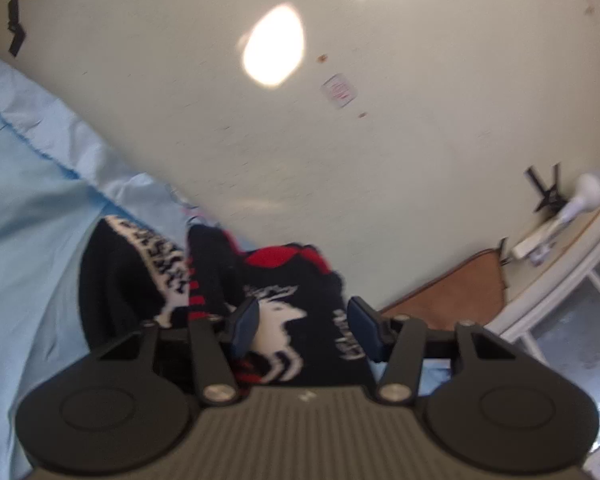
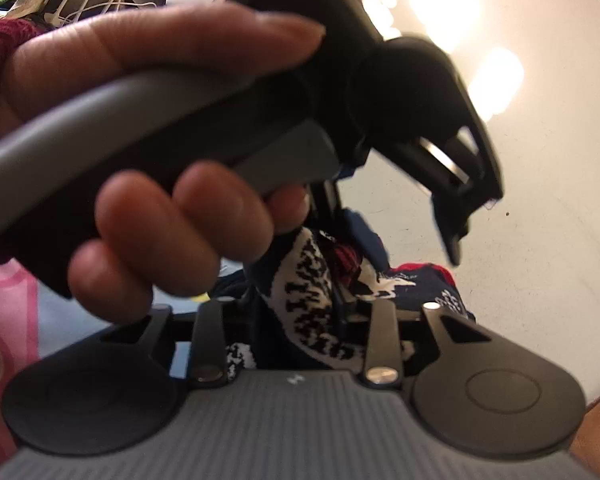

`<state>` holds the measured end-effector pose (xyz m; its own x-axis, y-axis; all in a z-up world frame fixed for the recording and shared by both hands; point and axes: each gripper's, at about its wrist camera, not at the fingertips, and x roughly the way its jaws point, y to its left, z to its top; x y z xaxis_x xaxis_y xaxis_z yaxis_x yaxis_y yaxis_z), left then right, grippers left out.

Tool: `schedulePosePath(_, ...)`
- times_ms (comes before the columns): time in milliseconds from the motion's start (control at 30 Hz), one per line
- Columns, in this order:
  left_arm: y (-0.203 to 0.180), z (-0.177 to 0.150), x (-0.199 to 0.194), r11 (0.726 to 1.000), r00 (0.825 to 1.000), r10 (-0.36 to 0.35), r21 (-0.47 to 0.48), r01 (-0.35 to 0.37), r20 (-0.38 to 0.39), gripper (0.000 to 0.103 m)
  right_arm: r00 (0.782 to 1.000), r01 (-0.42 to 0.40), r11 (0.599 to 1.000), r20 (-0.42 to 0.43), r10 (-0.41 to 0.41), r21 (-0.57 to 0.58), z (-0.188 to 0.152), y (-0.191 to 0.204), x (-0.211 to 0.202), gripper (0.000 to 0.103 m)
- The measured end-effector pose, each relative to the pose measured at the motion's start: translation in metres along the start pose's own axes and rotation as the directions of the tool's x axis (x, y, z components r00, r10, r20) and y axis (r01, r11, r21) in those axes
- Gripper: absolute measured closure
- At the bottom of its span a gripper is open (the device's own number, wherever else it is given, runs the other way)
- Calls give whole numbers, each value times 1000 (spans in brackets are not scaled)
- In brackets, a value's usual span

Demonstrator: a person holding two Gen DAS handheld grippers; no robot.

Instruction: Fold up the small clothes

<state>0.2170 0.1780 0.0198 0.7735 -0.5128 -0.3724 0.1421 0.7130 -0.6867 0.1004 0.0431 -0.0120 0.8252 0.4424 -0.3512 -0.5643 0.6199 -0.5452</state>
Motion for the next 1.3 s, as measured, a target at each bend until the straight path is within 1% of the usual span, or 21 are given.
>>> schedulePosePath(67,11,0,7,999,1000,19,-31,-19,-18,77,1000,12,998,-11,-12,-54,0,3,-3,53)
schedulePosePath(133,20,3,5,998,1000,10,-62,-11,-19,80,1000,-15,998,3,15,-53,0,-3,-16,48)
schedulePosePath(167,22,3,4,997,1000,0,-74,-2,-19,80,998,-55,998,12,55,-24,0,-11,-26,46)
schedulePosePath(233,23,3,3,997,1000,0,-76,-1,-16,80,997,-74,996,37,72,43,-2,-27,-48,46)
schedulePosePath(300,20,2,4,998,1000,13,-62,-14,-15,80,994,-102,978,57,93,180,-4,-56,-69,48)
schedulePosePath(333,18,2,3,998,1000,19,-57,-20,-17,79,993,-108,960,68,94,258,-5,-71,-75,48)
schedulePosePath(400,11,3,-1,998,999,32,-45,-32,-11,71,996,-78,894,71,52,441,-7,-94,-90,48)
schedulePosePath(467,4,3,-8,998,999,49,-33,-49,3,68,998,-64,799,44,47,598,-14,-123,-87,50)
schedulePosePath(533,-5,4,-17,998,998,58,-17,-57,25,66,997,-55,728,3,72,684,-23,-136,-76,63)
schedulePosePath(600,-16,5,-29,999,997,43,14,-44,62,63,993,-58,703,-29,110,709,-30,-130,-66,70)
schedulePosePath(667,-25,5,-36,998,996,30,48,-34,80,62,994,-41,697,-39,98,716,-33,-120,-61,69)
schedulePosePath(733,-30,5,-38,997,997,21,70,-26,76,62,992,-42,672,-48,115,740,-34,-118,-54,68)
schedulePosePath(767,-32,4,-36,997,998,19,79,-24,68,62,991,-42,666,-55,124,744,-31,-118,-48,68)
schedulePosePath(867,-31,1,-25,993,998,57,102,-60,38,62,991,-8,724,-94,100,690,-35,-118,-32,67)
schedulePosePath(967,-22,-5,-6,983,991,135,125,-134,-1,65,992,8,725,-96,81,689,-40,-121,-27,66)
schedulePosePath(1000,-19,-9,3,971,984,180,160,-178,-1,72,992,13,729,-98,74,684,-40,-120,-26,66)
schedulePosePath(1067,-22,-18,12,937,969,244,246,-246,40,78,993,30,756,-109,54,654,-38,-115,-24,66)
schedulePosePath(1167,-34,-27,15,897,950,302,313,-312,82,77,990,28,783,-126,64,622,-32,-117,-21,64)
schedulePosePath(1233,-39,-27,9,903,950,304,297,-311,72,75,990,14,773,-116,77,634,-29,-127,-29,60)
schedulePosePath(1267,-41,-24,-1,919,956,289,263,-293,57,69,993,13,756,-99,69,654,-28,-133,-38,57)
schedulePosePath(1300,-42,-21,-12,937,964,260,226,-265,54,57,997,9,729,-64,47,684,-29,-139,-50,51)
